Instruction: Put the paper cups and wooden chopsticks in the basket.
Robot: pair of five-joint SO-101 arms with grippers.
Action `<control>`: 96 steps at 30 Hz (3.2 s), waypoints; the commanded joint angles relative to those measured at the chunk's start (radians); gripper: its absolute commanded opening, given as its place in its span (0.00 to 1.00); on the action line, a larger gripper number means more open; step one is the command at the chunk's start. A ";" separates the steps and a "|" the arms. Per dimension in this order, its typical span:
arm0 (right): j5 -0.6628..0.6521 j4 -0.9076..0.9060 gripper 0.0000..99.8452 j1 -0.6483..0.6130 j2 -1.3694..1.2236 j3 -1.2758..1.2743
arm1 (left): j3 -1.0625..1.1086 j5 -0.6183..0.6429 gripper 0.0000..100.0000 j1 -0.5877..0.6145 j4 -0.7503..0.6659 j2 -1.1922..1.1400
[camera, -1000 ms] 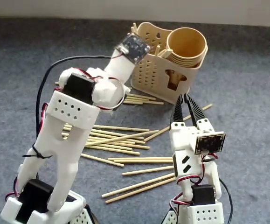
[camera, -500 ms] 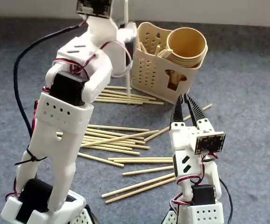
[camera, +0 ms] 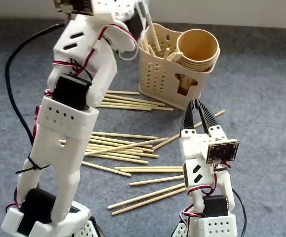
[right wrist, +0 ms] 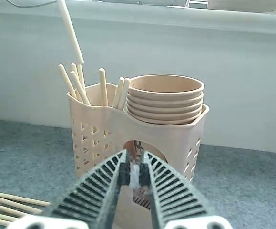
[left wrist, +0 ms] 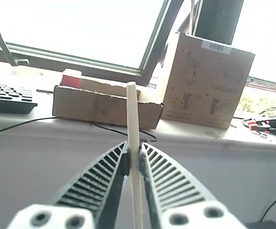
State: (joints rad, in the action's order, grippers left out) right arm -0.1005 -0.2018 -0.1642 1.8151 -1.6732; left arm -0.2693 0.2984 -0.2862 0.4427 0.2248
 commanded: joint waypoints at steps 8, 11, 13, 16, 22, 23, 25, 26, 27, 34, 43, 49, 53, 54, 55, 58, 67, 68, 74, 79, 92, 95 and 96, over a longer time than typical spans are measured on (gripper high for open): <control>-0.014 0.005 0.05 -0.019 0.012 -0.090 | 0.240 0.006 0.01 0.088 -0.420 0.004; -0.014 0.005 0.05 -0.019 0.012 -0.090 | 0.289 0.005 0.01 0.090 -0.528 0.004; -0.014 0.005 0.05 -0.019 0.012 -0.090 | 0.295 0.005 0.01 0.091 -0.520 0.004; -0.014 0.005 0.05 -0.019 0.012 -0.090 | 0.303 0.005 0.01 0.090 -0.493 0.004; -0.014 0.005 0.05 -0.019 0.012 -0.090 | 0.305 0.006 0.01 0.091 -0.414 0.004; -0.014 0.005 0.05 -0.019 0.012 -0.090 | 0.305 0.006 0.01 0.091 -0.404 0.004; -0.014 0.005 0.05 -0.019 0.012 -0.090 | 0.305 0.008 0.01 0.090 -0.382 0.004; -0.015 0.005 0.05 -0.019 0.012 -0.090 | 0.305 0.009 0.03 0.088 -0.370 0.004; -0.015 0.005 0.05 -0.019 0.012 -0.090 | 0.305 0.011 0.05 0.088 -0.351 0.004; -0.015 0.005 0.05 -0.019 0.012 -0.090 | 0.285 0.012 0.08 0.090 -0.273 0.005; -0.015 0.005 0.05 -0.019 0.012 -0.090 | 0.282 0.008 0.08 0.091 -0.273 0.010; -0.043 0.005 0.05 -0.019 0.012 -0.090 | 0.248 0.005 0.08 0.093 -0.158 0.018; -0.052 0.005 0.05 -0.019 0.012 -0.090 | 0.211 -0.080 0.08 0.127 0.032 0.050; -0.052 0.005 0.05 -0.019 0.012 -0.090 | 0.213 -0.106 0.08 0.130 0.074 0.064; -0.052 0.005 0.05 -0.019 0.012 -0.090 | 0.219 -0.130 0.08 0.136 0.115 0.077; -0.052 0.005 0.05 -0.019 0.012 -0.090 | 0.271 -0.215 0.08 0.173 0.264 0.124; -0.049 0.005 0.05 -0.019 0.012 -0.090 | 0.601 -0.359 0.08 0.228 0.428 0.268; -0.049 0.005 0.05 -0.019 0.012 -0.090 | 0.642 -0.361 0.08 0.226 0.425 0.283; -0.051 0.005 0.05 -0.019 0.012 -0.088 | 0.780 -0.358 0.08 0.225 0.425 0.309; -0.054 -0.022 0.05 -0.012 0.010 -0.081 | 0.848 -0.362 0.08 0.197 0.428 0.308; -0.055 -0.535 0.05 0.010 0.012 0.392 | 0.851 -0.482 0.08 0.036 0.585 0.309; -0.057 -0.684 0.05 0.013 0.013 0.432 | 0.855 -0.519 0.08 0.012 0.603 0.308; -0.057 -0.737 0.05 0.013 0.013 0.440 | 0.857 -0.523 0.08 0.005 0.606 0.308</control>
State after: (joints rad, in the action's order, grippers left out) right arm -0.1450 -0.8078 -0.1626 1.8274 -1.3096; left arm 0.5930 -0.1895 -0.2371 1.0273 0.4948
